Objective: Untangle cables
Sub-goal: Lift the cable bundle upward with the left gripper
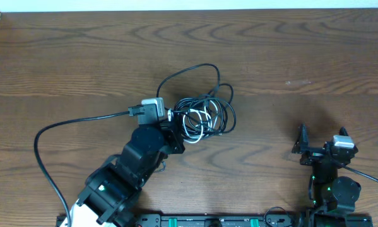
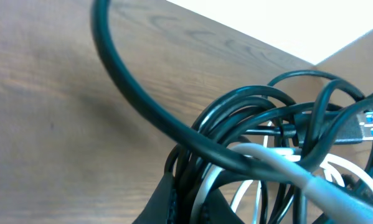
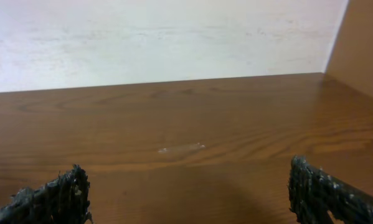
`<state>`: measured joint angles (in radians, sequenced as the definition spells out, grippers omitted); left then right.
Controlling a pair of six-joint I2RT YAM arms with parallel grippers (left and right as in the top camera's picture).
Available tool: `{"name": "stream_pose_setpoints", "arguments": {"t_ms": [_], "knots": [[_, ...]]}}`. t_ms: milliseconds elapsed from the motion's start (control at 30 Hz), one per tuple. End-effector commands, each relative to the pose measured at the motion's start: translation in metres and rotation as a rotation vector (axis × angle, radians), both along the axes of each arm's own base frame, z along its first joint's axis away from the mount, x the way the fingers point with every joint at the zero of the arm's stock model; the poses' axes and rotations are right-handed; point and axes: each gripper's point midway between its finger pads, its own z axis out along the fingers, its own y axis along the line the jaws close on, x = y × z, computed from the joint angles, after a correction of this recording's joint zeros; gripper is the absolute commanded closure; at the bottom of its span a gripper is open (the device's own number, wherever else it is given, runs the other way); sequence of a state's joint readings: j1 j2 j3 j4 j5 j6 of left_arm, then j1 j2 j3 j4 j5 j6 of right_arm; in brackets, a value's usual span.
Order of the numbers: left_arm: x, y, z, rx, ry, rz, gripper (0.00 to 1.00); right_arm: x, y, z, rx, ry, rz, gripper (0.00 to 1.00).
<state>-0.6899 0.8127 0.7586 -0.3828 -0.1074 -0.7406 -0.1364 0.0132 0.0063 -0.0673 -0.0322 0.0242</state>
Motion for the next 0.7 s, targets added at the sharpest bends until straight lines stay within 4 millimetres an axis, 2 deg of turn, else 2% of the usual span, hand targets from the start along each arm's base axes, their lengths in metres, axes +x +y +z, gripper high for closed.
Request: {"name": "stream_pose_setpoints", "arguments": {"t_ms": [0, 100, 167, 267, 367, 433, 667], "knots": [[0.007, -0.001, -0.005, -0.21, 0.132, 0.168, 0.94, 0.001, 0.008, 0.001, 0.049, -0.011, 0.049, 0.01], [0.014, -0.006, -0.021, -0.308, 0.238, 0.266, 0.92, 0.001, 0.029, 0.002, 0.197, -0.015, 0.157, 0.01], [0.02, -0.011, -0.029, -0.33, 0.268, 0.292, 0.92, 0.0, 0.037, 0.003, 0.366, -0.013, 0.195, 0.01], [0.03, -0.026, -0.034, -0.361, 0.285, 0.275, 0.92, -0.002, 0.048, 0.004, 0.726, 0.01, 0.223, 0.01], [0.04, -0.043, -0.032, -0.428, 0.292, 0.25, 0.92, -0.008, 0.074, 0.006, 1.131, 0.106, 0.324, 0.01], [0.047, -0.053, -0.029, -0.471, 0.287, 0.233, 0.92, -0.013, 0.086, 0.007, 1.31, 0.178, 0.363, 0.01], [0.062, -0.068, -0.034, -0.581, 0.322, 0.271, 0.92, -0.016, 0.092, 0.008, 1.399, 0.216, 0.381, 0.01]]}}
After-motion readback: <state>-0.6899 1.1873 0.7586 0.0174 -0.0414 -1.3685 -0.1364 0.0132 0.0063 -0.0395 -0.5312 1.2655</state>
